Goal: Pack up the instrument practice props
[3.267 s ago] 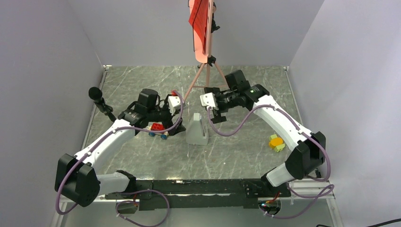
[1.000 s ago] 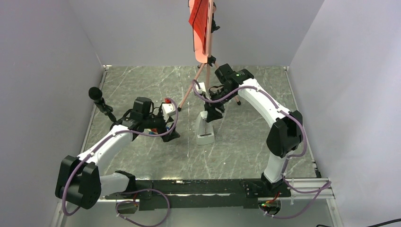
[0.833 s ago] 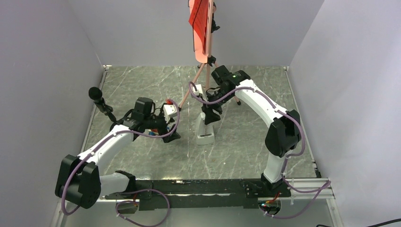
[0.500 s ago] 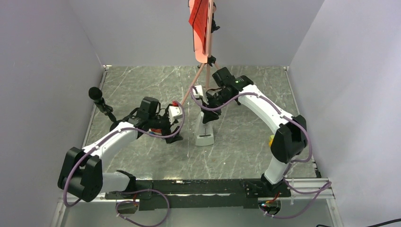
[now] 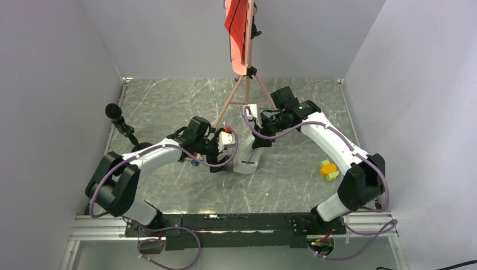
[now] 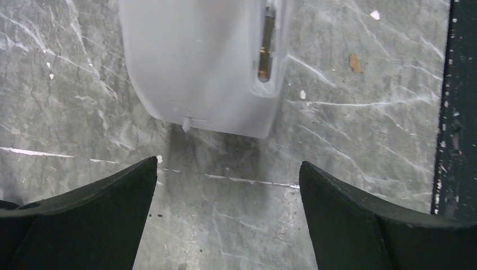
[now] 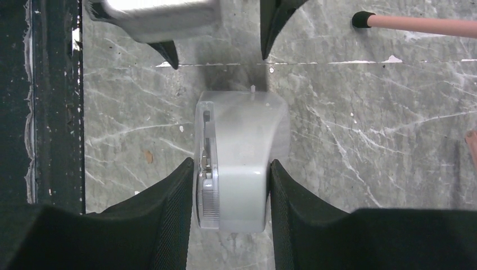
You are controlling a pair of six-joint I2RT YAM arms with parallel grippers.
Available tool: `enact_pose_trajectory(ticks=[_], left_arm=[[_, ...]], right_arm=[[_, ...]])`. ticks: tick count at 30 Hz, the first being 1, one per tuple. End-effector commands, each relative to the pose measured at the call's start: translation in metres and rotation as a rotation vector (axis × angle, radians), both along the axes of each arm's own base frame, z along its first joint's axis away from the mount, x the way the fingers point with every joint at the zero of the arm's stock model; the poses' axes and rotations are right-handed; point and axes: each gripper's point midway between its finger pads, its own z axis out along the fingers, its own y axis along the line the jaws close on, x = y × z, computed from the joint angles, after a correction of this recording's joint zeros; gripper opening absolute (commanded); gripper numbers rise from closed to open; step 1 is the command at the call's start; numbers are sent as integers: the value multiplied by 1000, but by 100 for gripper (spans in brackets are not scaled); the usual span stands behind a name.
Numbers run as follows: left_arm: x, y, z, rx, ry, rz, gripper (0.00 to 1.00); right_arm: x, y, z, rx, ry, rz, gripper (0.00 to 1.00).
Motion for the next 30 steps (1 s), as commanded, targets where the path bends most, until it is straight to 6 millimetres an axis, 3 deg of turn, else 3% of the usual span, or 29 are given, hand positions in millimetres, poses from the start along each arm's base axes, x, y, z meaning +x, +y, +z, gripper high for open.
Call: enact_pose_trajectory(ticks=[1,9,22,30], left_arm=[[20,-18,10,-46,-64,-11,99],[12,-30,-7,-38,-11,-53,99],[20,-53,-21,-19,9,-72,99],[20,-51,-26,15,-2,-37,78]], right_arm=[[-15,-14,-11,-45,80,-60,0],[-7,-23,-11,-34,110,-123,0],[-5,-29,-13,-28,130,-160,0],[0,-30,-12,-17,141,-185,0]])
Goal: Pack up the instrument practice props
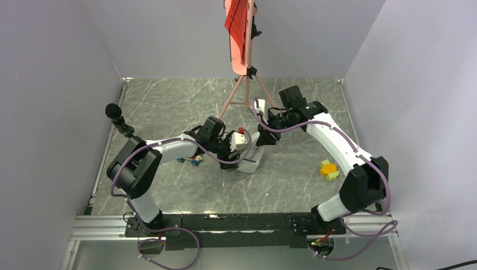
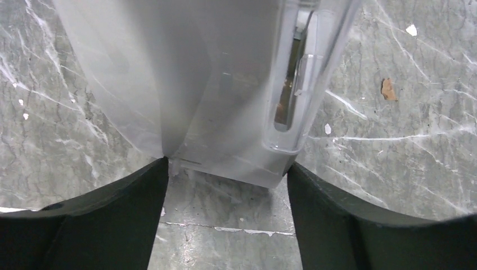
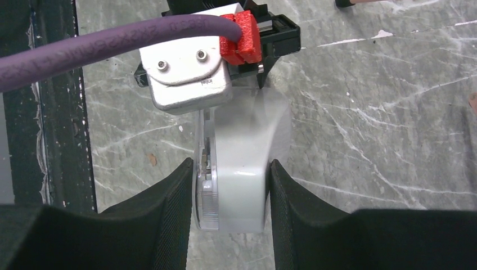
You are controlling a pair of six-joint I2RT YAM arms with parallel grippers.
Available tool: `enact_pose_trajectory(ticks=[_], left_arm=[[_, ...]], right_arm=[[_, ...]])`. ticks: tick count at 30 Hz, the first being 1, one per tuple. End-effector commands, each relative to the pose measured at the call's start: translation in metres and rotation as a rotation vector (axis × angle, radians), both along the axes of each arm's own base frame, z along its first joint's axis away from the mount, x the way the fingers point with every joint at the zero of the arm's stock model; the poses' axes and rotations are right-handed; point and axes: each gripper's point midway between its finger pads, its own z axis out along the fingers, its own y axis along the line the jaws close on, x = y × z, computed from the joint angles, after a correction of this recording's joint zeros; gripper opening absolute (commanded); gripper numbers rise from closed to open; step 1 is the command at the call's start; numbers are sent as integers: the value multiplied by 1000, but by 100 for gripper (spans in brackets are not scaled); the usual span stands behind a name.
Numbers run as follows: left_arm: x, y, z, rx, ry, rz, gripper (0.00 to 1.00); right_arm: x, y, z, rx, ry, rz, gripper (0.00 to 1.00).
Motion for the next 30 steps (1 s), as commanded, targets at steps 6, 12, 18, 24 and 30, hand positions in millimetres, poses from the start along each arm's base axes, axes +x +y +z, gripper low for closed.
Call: enact_pose_trajectory(ticks=[6,12,18,24,30], left_arm=[[-4,-9,9,-24,6,-16,50],[-3,-9,11,-23,2,-8,55],[1,-7,20,-33,-6,45,76],[-4,5,34,-38,9,70,89],[-3,17,43,-50,13,104,88]], right_arm=[[-8,-12,-13,-42,93,-69,0],[-8,-12,-13,-45,95,-67,0],[-10,-16,-8,-69,62,-28,0],[-7,-27,16,-135,-34,69,0],[-5,-42,27,-218,-82,113,0]])
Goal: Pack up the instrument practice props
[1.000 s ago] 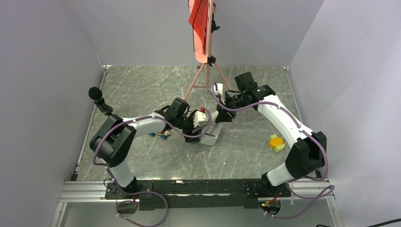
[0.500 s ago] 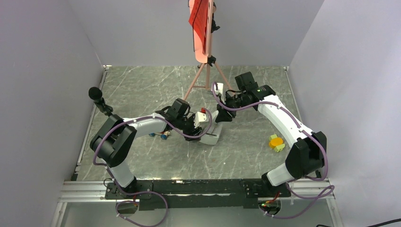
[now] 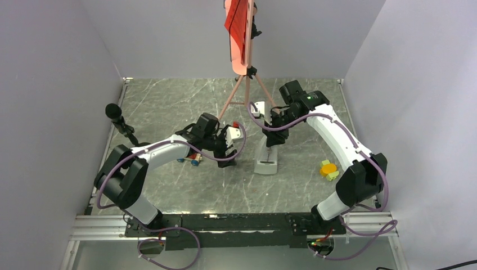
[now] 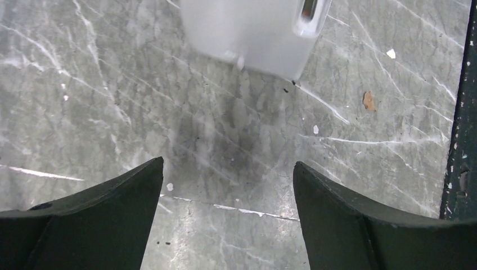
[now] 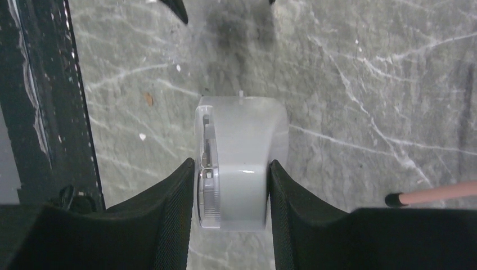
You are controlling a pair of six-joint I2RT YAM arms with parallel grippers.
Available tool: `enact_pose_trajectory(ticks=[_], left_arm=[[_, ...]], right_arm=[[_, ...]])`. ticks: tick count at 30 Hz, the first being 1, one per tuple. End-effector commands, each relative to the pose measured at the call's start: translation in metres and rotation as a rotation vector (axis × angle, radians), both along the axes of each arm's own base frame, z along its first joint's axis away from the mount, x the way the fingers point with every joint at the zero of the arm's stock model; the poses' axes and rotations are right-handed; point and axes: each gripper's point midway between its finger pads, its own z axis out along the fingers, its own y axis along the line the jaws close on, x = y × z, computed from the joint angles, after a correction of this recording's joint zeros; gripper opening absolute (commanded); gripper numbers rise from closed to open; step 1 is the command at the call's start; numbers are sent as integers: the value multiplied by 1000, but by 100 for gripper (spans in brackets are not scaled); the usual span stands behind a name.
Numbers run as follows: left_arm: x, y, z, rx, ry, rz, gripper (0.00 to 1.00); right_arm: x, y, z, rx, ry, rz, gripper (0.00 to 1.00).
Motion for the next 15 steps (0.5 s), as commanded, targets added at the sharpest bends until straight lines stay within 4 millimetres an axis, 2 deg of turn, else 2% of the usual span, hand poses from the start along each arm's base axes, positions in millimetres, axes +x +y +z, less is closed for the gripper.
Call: enact_pose_trajectory(ticks=[1,7,15], left_arm=[[-2,7,12,-22,8,23,88],[-4,12,15,-27,4,30,89],[-5,11,19,-28,8,9,89]], right_arm=[[0,-17,24,-58,-79,65,0],[4,-59,24,-153,-125,63,0],[29,-133,36,-231,-163,-49,0]])
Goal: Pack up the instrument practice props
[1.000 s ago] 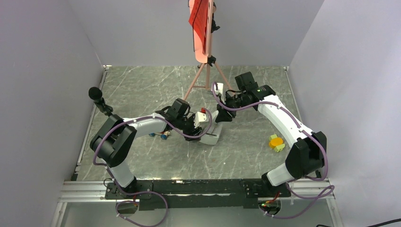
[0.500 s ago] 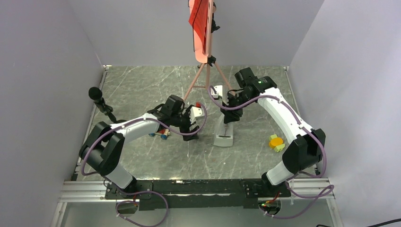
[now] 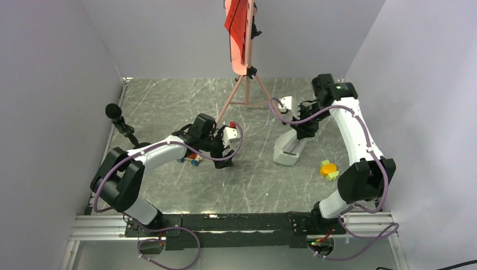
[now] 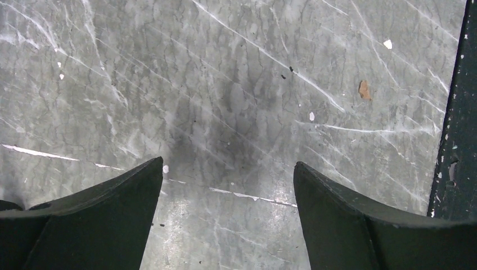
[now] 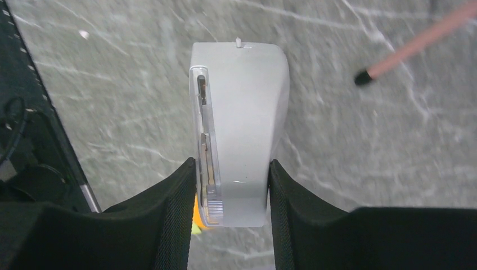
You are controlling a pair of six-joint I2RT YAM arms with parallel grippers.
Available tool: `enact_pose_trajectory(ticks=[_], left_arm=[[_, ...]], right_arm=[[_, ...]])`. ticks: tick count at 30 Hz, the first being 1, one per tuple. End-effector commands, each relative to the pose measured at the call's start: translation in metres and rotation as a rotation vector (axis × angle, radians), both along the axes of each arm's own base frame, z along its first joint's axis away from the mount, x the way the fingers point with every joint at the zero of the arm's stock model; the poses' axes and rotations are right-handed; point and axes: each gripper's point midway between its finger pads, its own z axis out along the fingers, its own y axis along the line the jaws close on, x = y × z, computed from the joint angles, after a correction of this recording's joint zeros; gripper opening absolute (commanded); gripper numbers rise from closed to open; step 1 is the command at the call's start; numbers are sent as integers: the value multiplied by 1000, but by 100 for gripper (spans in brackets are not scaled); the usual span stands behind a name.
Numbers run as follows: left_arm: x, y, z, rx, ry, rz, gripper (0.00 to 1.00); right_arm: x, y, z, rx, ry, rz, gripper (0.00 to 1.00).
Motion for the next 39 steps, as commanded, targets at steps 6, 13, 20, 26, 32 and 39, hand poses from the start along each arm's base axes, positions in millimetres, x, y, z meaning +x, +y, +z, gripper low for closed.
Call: enact_pose_trajectory(ticks=[6,13,20,26,32,39], left_arm=[[0,-6,16,-38,-5,-17,90],[0,-5,16,-33,-3,-14,90],[9,2,14,4,0,54,91],[16,5,20,-1,12,99,96],[30,17,41,-12,-22,166,99],[73,35,89,-115,-71,342,99]], right_arm=[[29,-91,30,-108,-134,-60,0],[30,-155,28,-212,-137,-79,0],[23,-198,20,-256,-108,-103,0],[22,-210,0,-287,-119,-117,0],[33,-204,5,-234,-162,-217,60],[58,-178,61,-50,-325,-384,100]])
